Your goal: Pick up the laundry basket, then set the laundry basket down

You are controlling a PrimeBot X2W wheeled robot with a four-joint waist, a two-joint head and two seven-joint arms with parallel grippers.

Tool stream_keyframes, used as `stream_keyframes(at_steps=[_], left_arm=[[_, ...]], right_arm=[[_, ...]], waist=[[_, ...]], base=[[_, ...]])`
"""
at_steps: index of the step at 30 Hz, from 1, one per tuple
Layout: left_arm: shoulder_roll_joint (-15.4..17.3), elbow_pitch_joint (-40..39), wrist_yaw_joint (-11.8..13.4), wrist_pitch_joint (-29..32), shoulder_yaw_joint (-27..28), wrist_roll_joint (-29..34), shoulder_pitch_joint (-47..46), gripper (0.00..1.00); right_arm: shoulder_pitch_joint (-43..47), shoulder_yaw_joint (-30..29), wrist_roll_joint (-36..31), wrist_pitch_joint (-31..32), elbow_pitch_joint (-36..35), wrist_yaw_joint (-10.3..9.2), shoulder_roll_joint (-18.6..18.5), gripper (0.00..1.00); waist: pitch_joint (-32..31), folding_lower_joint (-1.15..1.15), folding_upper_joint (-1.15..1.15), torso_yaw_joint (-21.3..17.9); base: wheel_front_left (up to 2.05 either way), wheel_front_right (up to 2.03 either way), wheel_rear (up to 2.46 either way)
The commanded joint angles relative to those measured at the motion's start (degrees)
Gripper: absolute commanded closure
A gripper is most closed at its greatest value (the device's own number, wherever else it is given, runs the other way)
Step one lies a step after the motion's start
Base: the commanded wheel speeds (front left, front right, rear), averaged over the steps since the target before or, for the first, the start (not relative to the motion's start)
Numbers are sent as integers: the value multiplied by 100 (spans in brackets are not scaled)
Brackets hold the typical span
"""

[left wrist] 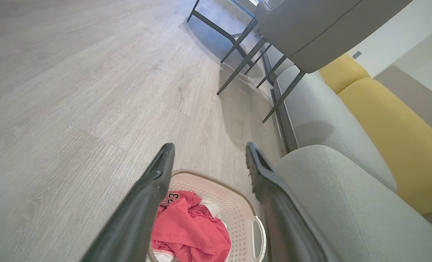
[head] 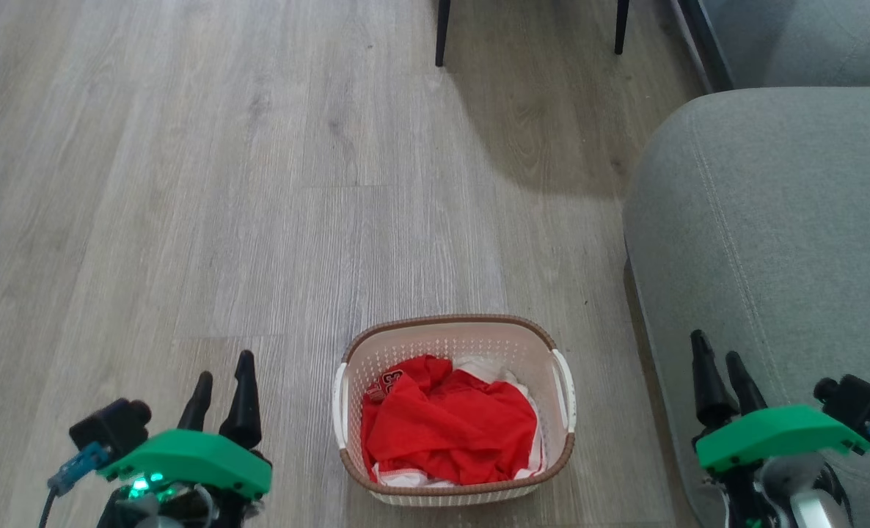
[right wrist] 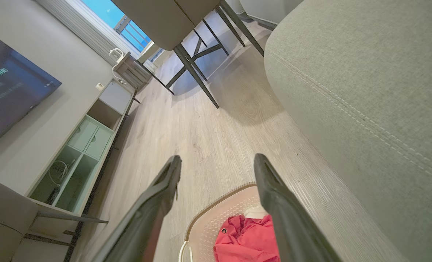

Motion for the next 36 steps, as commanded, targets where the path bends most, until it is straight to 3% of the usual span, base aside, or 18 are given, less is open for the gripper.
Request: stream_keyframes(at_steps=[1,36], left_arm=[[104,-242,36,-99,41,217,-147,0],[295,-407,604,-670,-523,2573,63,0]], right_arm=[[-52,123,-200,-82,-254,8,-61,0],[113,595,-2398,-652,-561,12,-85,0]], waist=[[-6,0,0,5],[-123,0,0,105]], base=[[0,0,0],[0,0,0]])
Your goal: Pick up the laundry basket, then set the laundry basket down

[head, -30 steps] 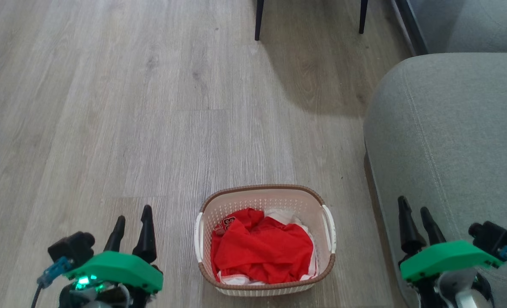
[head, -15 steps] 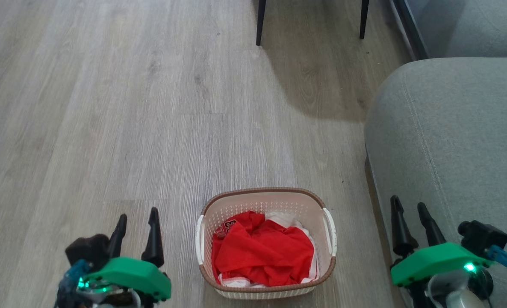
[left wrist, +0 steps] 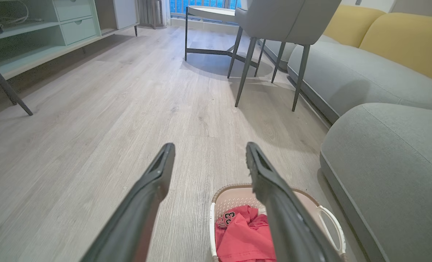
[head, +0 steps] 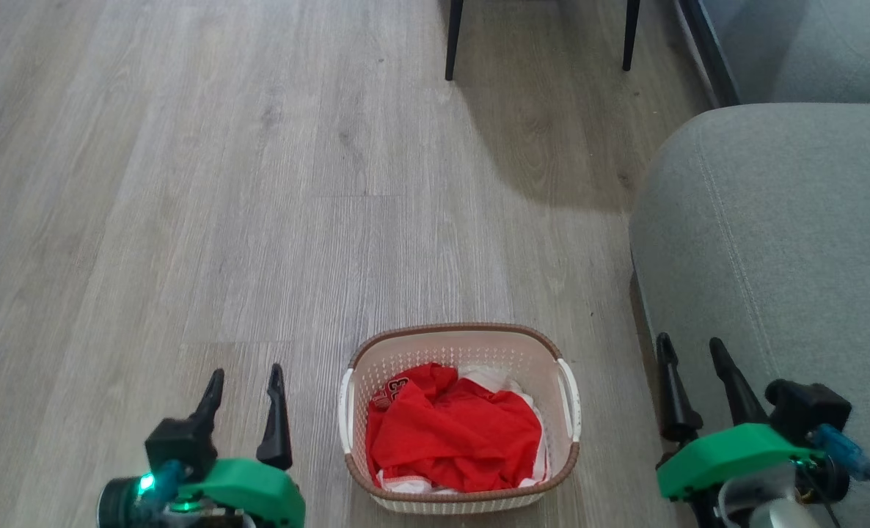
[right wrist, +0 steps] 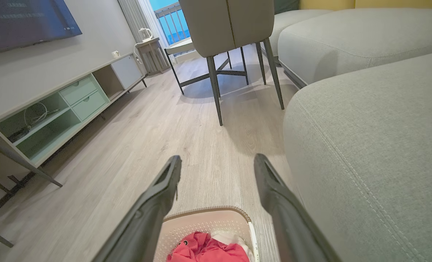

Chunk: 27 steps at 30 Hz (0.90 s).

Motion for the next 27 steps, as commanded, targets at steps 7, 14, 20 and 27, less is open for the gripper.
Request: stream_keyframes(at_steps=[7,14,20,27], left_arm=[[72,-219,148,-202,102,564,-117,0],[44,-217,189,-303,105,937,-83,0],[10,-228,210,-393,107,1298,-46,0],[-32,-199,161,-393,159,1323,-41,0]], right_arm=[[-91,202,-616,-209,-279,13,-78,0],[-77,250,-1013,-309,-325,14,-82,0],[-61,300,-1366,-400,-377,14,-86,0],[-62,284,-1364,-400,-370,14,-86,0]], waist=[[-3,0,0,24],[-5,0,0,42],[-6,0,0,58],[5,0,0,54]], base=[[0,0,0],[0,0,0],[0,0,0],[0,0,0]])
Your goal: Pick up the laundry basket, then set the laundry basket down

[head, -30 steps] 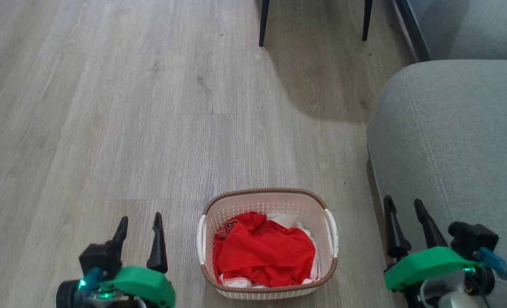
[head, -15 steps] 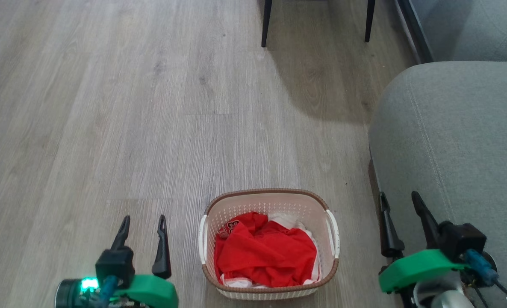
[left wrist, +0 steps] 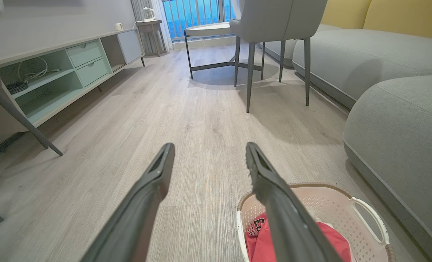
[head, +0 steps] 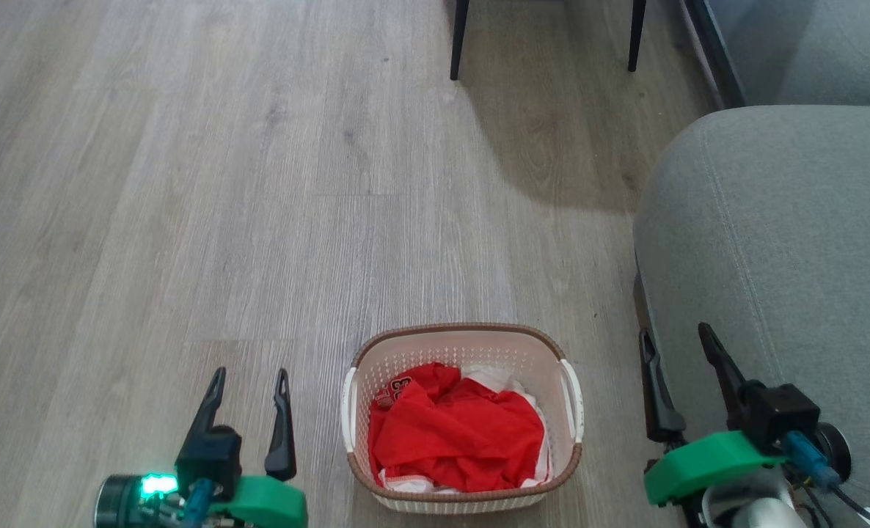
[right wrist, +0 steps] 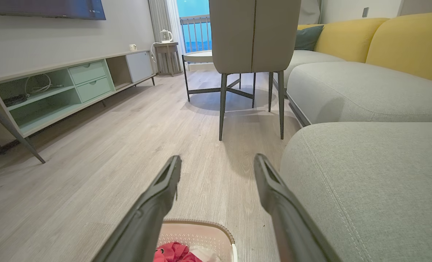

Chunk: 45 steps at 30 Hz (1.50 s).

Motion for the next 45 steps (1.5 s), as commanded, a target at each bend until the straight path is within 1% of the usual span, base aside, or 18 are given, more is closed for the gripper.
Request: stream_keyframes(at_steps=[1,13,20,24,29,31,36,42,45], left_arm=[[-17,-194,-9,-56,214,55,-153,0],[-78,-183,-73,-56,255,109,-158,0],[-138,-154,-115,-56,242,41,-259,0],[-182,-89,-158,-56,235,-55,-491,0],[-225,110,-192,-56,234,-215,-896,0],[-231,160,-196,-56,235,-249,-992,0],[-245,464,-249,-56,194,-468,-1531,0],[-247,845,-215,-56,-10,-866,-2272,0],[-248,1090,-247,-56,-141,-1059,-2628,0]], right_arm=[[-70,113,-33,-70,-209,14,-74,0],[-78,67,-31,-70,-214,14,-74,0],[-168,48,-48,-70,-129,14,-74,0],[-404,22,-119,-70,-19,14,-74,0],[-859,-45,-270,-70,235,14,-74,0],[-970,-61,-302,-70,306,14,-74,0],[-1557,-154,-447,-70,684,14,-74,0],[-2244,-246,-628,-70,1178,14,-74,0],[-2562,-280,-718,-70,1473,14,-74,0]], waist=[[2,0,0,-1],[81,0,0,3],[322,0,0,21],[661,0,0,53],[1232,0,0,104],[1350,0,0,109],[2013,0,0,156],[2872,0,0,242],[3275,0,0,273]], base=[[0,0,0],[0,0,0],[0,0,0],[0,0,0],[0,0,0],[0,0,0],[0,0,0],[0,0,0],[0,0,0]])
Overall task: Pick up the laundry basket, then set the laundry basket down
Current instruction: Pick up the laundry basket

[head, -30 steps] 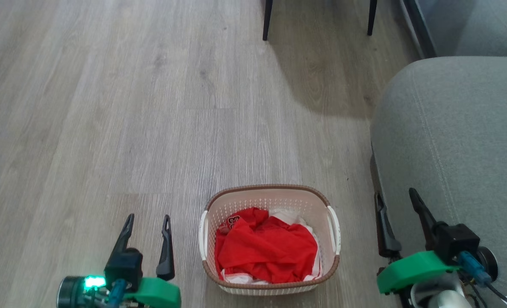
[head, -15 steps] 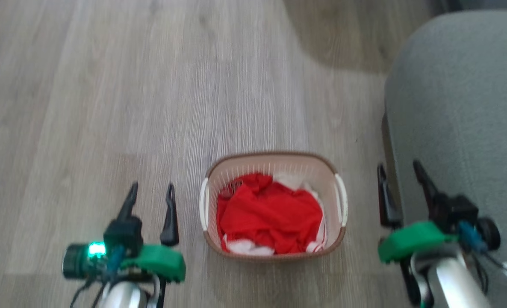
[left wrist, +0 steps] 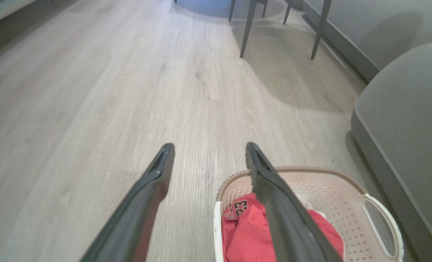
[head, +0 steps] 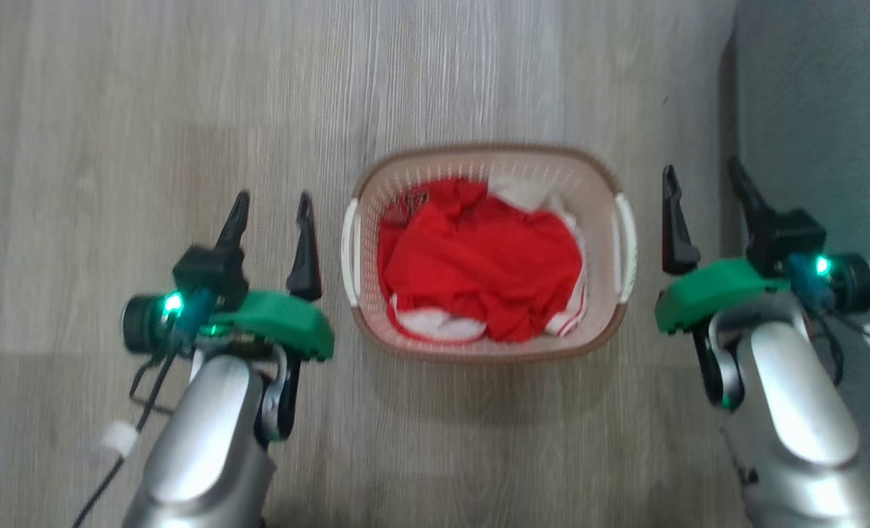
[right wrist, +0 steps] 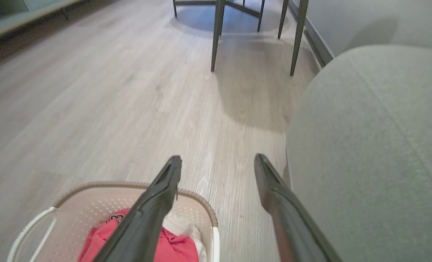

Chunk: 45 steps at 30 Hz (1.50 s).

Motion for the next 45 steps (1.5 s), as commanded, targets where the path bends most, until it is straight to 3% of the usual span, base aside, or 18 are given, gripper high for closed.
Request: stream_keyframes(at_steps=[1,11,23,31,45], left_arm=[[39,-48,-29,-54,90,-76,-183,0],[38,730,-112,-54,-454,-601,-1098,0],[38,1876,-190,-54,-1203,-1077,-1708,0],[38,2381,-146,-54,-1367,-1350,-2129,0],[38,2858,-281,-54,-1580,-1622,-2723,0]], right_arm=[[-140,85,-97,-69,-5,14,-27,0],[-1004,-76,-285,-69,1003,14,-27,0],[-1302,-92,-250,-69,1386,14,-27,0],[-1509,-29,-251,-69,1610,14,-27,0],[-2010,86,-265,-69,2251,14,-27,0]], waist=[[590,-2,0,81],[1585,-2,0,162],[2241,-2,0,139],[2639,-2,0,126],[3046,-2,0,186]], base=[[0,0,0],[0,0,0],[0,0,0],[0,0,0],[0,0,0]])
